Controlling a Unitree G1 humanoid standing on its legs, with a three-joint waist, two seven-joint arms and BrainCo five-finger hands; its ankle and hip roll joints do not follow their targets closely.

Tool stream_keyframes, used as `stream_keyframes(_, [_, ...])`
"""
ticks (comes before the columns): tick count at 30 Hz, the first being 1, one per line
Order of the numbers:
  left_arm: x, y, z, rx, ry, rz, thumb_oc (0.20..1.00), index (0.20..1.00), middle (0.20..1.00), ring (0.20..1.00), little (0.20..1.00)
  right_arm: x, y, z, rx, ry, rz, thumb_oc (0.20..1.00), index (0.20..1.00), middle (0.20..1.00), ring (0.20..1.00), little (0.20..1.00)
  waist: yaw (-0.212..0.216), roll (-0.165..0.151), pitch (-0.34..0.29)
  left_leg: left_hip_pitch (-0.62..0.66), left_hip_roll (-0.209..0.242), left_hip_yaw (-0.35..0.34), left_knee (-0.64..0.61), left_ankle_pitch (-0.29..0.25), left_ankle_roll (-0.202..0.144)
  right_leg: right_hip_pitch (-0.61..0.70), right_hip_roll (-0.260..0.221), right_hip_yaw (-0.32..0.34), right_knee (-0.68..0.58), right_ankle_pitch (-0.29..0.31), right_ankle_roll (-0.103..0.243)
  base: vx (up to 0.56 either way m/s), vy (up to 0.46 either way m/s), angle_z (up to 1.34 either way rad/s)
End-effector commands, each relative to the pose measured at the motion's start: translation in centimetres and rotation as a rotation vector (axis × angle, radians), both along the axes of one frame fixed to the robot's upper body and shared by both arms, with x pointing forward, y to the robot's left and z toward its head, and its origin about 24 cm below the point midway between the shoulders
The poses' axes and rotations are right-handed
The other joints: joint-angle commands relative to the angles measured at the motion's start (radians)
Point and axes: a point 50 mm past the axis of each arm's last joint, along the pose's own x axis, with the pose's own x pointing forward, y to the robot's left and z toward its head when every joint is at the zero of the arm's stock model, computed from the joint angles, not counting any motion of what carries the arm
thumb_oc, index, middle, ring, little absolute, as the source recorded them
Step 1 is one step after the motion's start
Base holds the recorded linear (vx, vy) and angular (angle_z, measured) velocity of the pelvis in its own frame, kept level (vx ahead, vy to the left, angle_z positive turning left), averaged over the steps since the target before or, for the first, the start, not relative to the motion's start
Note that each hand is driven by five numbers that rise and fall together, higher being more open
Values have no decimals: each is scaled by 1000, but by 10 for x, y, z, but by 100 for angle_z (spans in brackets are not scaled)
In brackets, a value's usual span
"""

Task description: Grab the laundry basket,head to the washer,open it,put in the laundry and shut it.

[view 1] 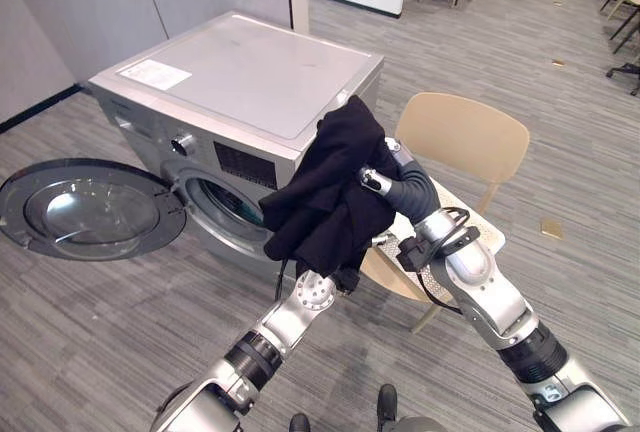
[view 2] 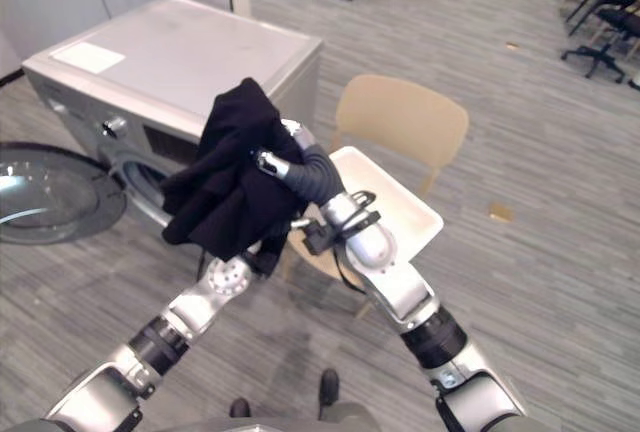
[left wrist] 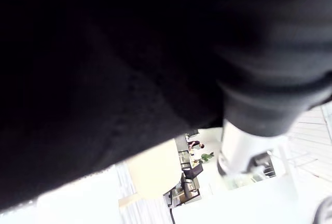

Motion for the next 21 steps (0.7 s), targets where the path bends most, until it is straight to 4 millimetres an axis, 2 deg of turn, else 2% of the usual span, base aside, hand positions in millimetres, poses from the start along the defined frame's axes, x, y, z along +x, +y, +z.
stream_keyframes(1, [2, -3, 8, -14, -89, 11, 200, 200, 200, 200, 200, -5, -11, 13, 100, -57, 9, 200, 200, 200, 200, 200, -1, -1, -63, -38, 5, -19, -5, -44, -9, 107, 3, 2, 25, -186, 76, 8, -7, -4])
stream_keyframes(4, [-4, 14, 5, -31, -74, 48, 200, 200, 200, 200, 200, -3, -24, -12, 62, 41, -48, 200, 200, 200, 200, 200, -1, 5, -65, -32, 6, -17, -5, -44, -10, 113, 2, -1, 19, -183, 78, 9, -15, -2])
stream_keyframes(5, [-7, 21, 2, -36, -63, 65, 200, 200, 200, 200, 200, -3, -28, -21, 42, 75, -69, 404, 404, 404, 404, 404, 1, 7, -65, -31, 6, -16, -5, -43, -11, 115, 1, -2, 15, -182, 78, 19, -21, -4])
stream_keyframes(6, [-10, 28, -1, -42, -49, 80, 200, 200, 200, 200, 200, -3, -33, -29, 16, 100, -90, 1000, 1000, 1000, 1000, 1000, 1, 8, -66, -30, 6, -18, -5, -43, -12, 120, 0, -3, 12, -182, 78, 18, -26, -4])
stream_keyframes(11, [-26, 55, -19, -52, 42, 132, 200, 200, 200, 200, 200, -7, -57, -65, -107, 221, -196, 1000, 1000, 1000, 1000, 1000, 4, 14, -66, -30, 8, -21, -5, -38, -16, 127, 1, -9, 2, -178, 77, 1, -32, 2])
stream_keyframes(14, [-37, 76, -42, -70, 165, 192, 200, 200, 200, 200, 200, -11, -83, -92, -231, 294, -332, 1000, 1000, 1000, 1000, 1000, 5, 19, -62, -36, 9, -28, -5, -31, -18, 126, 4, -13, 1, -178, 76, -20, -53, 1])
stream_keyframes(18, [-45, 91, -55, -49, 225, 237, 200, 200, 200, 200, 200, -15, -98, -106, -308, 332, -403, 1000, 1000, 1000, 1000, 1000, 4, 22, -59, -38, 9, -30, -5, -27, -19, 124, 6, -13, 1, -178, 74, -16, -40, 0])
stream_keyframes(19, [-55, 108, -69, -13, 295, 280, 200, 200, 200, 200, 200, -22, -116, -123, -390, 394, -466, 1000, 1000, 1000, 1000, 1000, 4, 25, -55, -38, 11, -31, -5, -23, -20, 123, 8, -14, 2, -178, 73, -21, -55, 0])
stream_keyframes(21, [-68, 125, -85, 26, 378, 306, 200, 200, 200, 200, 200, -29, -133, -138, -479, 456, -510, 1000, 1000, 1000, 1000, 1000, 2, 29, -48, -40, 12, -31, -5, -20, -20, 120, 9, -13, 3, -178, 72, -33, -53, 0])
